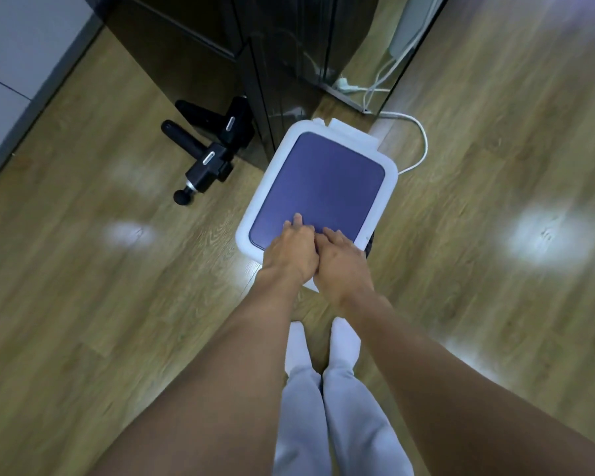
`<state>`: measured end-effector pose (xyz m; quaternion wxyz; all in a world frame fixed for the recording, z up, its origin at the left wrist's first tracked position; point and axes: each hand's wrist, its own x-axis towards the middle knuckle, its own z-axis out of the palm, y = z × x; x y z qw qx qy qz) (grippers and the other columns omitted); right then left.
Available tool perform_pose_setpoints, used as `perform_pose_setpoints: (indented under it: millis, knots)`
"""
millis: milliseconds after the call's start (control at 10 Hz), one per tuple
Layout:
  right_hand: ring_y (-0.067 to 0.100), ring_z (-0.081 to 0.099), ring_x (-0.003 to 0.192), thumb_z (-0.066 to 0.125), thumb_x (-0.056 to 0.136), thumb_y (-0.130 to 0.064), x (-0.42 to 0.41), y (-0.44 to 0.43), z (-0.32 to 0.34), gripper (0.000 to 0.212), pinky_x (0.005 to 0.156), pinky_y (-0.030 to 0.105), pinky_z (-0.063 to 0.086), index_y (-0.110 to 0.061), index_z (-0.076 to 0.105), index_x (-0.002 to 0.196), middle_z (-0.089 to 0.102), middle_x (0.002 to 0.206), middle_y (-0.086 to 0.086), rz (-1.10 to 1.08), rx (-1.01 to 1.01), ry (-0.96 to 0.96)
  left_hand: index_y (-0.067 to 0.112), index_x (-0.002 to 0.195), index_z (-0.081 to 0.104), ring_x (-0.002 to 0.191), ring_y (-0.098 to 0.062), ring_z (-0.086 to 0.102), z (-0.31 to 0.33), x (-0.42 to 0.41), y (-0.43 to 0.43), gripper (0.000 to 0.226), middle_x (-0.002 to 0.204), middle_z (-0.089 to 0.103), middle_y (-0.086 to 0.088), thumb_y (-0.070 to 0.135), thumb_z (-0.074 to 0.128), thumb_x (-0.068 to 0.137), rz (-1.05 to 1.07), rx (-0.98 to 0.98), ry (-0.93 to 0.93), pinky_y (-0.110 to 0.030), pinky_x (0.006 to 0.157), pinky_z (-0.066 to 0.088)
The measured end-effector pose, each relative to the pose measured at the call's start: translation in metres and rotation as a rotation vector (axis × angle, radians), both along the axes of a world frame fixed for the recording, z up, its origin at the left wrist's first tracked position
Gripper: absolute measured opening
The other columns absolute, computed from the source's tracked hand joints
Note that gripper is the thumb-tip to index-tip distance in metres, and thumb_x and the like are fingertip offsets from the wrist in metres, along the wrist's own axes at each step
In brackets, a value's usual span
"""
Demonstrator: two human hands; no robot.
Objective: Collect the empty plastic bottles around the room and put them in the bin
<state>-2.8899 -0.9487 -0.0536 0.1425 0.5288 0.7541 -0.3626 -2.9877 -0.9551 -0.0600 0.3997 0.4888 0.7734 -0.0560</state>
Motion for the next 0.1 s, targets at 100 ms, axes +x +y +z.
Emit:
perform_pose_setpoints:
  millis: [100]
  knots:
    - [0.026,0.049,0.127,0.054,0.091,-0.021,0.0027,0.0122,0.0221,0.034,0.096,0.044,0.044,-0.018,0.056,0.125,0.059,0.126,0.000,-0.060,0.113,0.050,0.013,0.126,0.058,0.120,-0.033,0.056,0.0329,0.0075,0.0076,0.035,0.127,0.061,-0.011,0.013,0.038,0.097,0.153,0.126,-0.013,-0.041,0.090,0.046]
